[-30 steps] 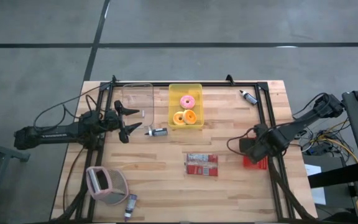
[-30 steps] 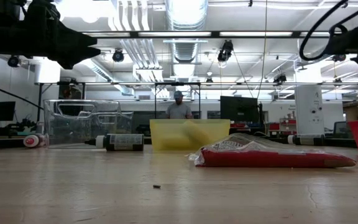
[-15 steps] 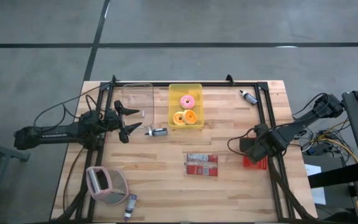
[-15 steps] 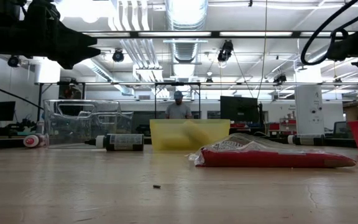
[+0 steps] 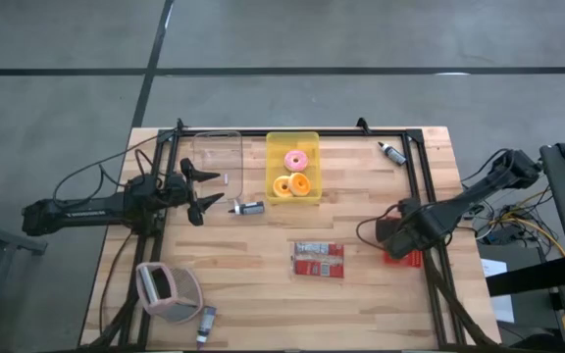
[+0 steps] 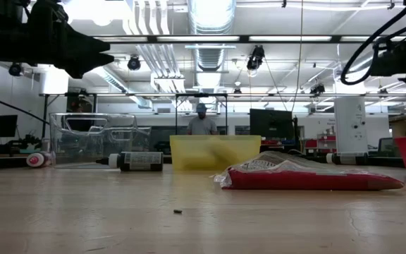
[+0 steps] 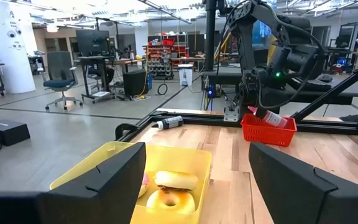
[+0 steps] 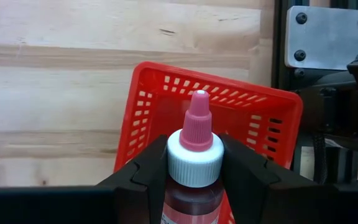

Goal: Pick & Place Food Item
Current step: Put the pink food coloring bottle into the red bin

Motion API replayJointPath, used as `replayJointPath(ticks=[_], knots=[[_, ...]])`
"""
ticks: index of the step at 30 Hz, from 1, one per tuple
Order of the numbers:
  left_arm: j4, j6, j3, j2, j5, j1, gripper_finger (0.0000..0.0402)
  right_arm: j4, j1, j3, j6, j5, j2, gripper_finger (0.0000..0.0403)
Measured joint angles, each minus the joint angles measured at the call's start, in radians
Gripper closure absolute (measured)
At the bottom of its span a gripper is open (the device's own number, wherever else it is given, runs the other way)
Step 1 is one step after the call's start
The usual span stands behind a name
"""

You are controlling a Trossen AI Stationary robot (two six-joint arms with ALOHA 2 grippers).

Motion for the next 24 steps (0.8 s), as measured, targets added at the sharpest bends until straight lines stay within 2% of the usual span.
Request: replayJointPath(ticks=[6,12,16,20,24], knots=[[0.0,0.0,0.0,0.0,0.0,0.0,0.011,0.027,0.0,0.0,-0.133,-0.017,0.032,0.0282],[0.0,0.0,0.0,0.0,0.0,0.0,0.0112,0.06,0.0,-0.002,-0.194,-0.013,0.033,0.0282],[0.0,0.0,0.0,0.0,0.0,0.0,0.011,0.086,0.0,-0.002,-0.141,-0.05,0.032,0.0282],[0.0,0.0,0.0,0.0,0.0,0.0,0.0112,0.1,0.0,-0.003,-0.185,-0.057,0.032,0.0282],[0.0,0.0,0.0,0.0,0.0,0.0,0.011,0.112,0.0,-0.011,-0.08,-0.075,0.032,0.0282]])
